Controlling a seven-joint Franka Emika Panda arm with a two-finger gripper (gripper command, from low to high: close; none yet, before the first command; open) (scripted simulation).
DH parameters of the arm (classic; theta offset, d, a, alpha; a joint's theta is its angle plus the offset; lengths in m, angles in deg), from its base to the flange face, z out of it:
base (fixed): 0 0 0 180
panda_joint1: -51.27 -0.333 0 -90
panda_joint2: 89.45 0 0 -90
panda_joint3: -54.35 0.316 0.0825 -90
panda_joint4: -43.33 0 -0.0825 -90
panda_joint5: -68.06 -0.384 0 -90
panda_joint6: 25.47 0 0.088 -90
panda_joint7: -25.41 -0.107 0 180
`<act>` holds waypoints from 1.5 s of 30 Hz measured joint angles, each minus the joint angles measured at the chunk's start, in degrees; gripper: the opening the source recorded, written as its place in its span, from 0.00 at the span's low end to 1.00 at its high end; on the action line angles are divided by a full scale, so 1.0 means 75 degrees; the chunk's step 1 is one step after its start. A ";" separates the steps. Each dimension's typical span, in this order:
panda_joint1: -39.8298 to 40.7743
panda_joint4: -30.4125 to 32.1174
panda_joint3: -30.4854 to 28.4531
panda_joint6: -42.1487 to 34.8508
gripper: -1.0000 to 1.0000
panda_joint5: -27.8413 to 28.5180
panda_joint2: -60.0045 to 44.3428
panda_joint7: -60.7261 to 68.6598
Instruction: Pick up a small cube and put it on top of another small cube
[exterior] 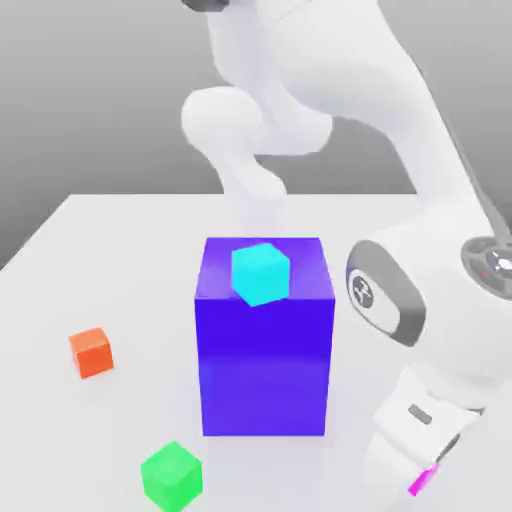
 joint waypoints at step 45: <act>0.6934 0.1923 0.2822 0.1009 0.00 -0.0262 0.2129 1.4946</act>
